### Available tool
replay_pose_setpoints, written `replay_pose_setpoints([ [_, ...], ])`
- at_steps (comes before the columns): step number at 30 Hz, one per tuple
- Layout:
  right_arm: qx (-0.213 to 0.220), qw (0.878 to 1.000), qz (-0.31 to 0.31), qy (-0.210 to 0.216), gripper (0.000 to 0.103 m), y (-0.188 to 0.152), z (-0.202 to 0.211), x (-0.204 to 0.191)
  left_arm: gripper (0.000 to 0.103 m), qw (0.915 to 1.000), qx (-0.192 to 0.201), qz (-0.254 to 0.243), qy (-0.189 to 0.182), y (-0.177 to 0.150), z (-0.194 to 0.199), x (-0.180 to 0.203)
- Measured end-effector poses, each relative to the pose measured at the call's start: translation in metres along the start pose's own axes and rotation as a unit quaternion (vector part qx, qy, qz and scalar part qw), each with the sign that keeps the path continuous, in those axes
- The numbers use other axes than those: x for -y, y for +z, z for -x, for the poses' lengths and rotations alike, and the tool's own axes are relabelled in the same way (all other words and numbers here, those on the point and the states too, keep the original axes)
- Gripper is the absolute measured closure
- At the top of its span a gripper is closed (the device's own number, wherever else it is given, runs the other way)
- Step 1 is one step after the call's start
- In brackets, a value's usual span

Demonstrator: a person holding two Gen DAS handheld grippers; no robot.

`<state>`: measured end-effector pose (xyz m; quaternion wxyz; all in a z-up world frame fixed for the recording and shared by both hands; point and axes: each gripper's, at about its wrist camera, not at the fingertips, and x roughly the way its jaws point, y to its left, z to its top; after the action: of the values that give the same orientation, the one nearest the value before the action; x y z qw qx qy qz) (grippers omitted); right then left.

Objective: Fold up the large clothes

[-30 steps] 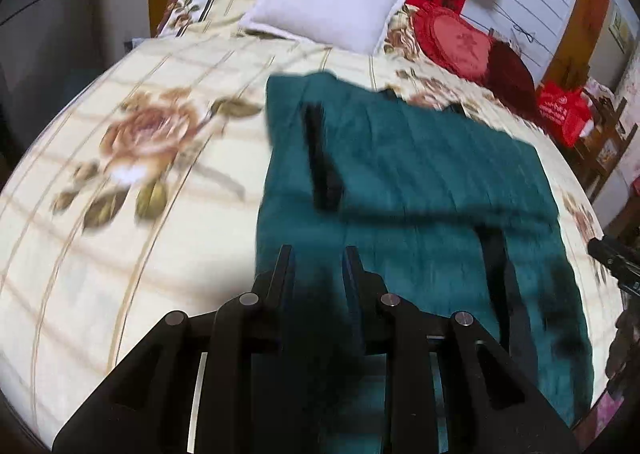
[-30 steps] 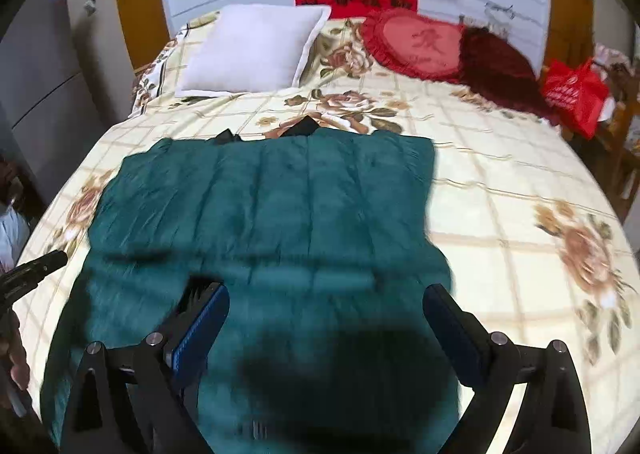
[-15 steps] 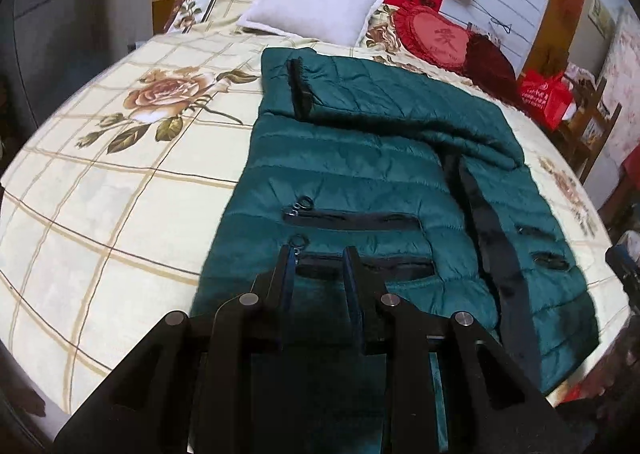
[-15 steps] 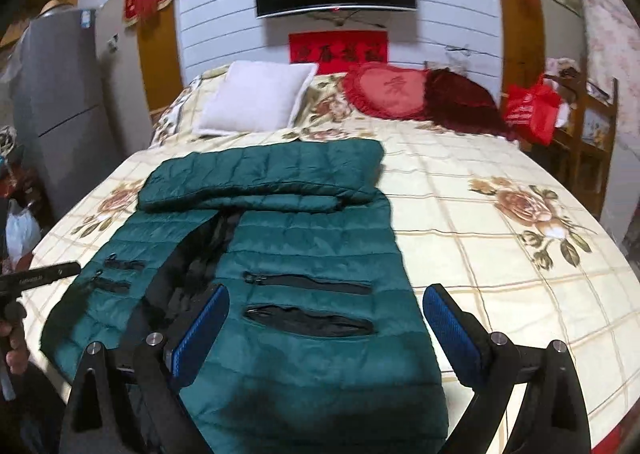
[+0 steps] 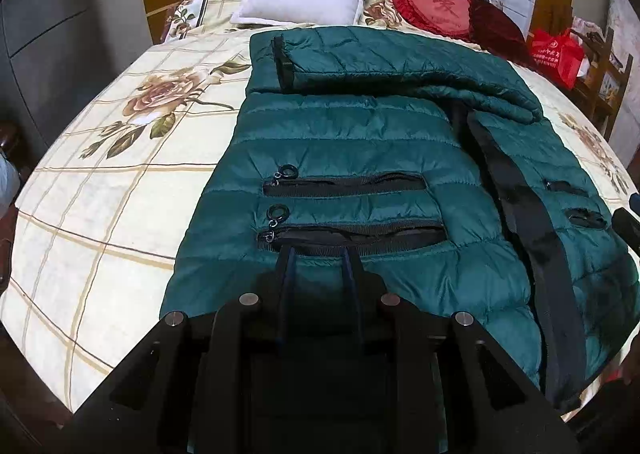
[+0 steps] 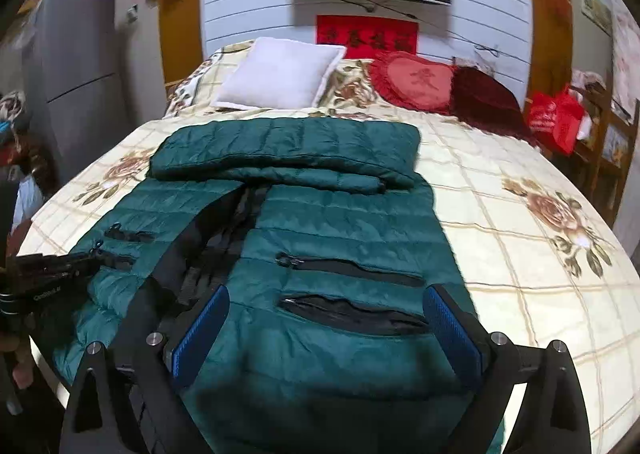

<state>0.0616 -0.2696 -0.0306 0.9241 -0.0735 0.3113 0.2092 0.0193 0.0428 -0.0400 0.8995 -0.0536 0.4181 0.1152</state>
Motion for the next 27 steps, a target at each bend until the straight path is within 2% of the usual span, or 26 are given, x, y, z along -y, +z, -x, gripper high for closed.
replay_pose_setpoints([
  [15,-0.005,0.999,-0.049,-0.011,0.006,0.003,-0.007,0.017,0.080,0.9996,-0.006,0.020,-0.017,0.001,-0.001,-0.007],
  [18,-0.002,0.997,-0.064,-0.035,0.007,0.001,-0.005,0.037,0.080,0.9994,-0.004,0.033,-0.014,0.003,0.000,-0.019],
  [21,-0.013,0.995,-0.085,-0.040,0.006,-0.002,-0.006,0.062,0.080,0.9988,-0.009,0.047,-0.008,0.012,-0.003,-0.038],
  [24,-0.046,0.995,-0.048,-0.075,0.007,-0.003,-0.016,0.070,0.080,0.9988,-0.013,0.046,0.011,0.025,-0.007,-0.056],
  [27,-0.050,0.997,-0.024,-0.062,0.007,-0.002,-0.010,0.067,0.080,0.9970,-0.031,0.070,0.001,0.031,-0.012,-0.078],
])
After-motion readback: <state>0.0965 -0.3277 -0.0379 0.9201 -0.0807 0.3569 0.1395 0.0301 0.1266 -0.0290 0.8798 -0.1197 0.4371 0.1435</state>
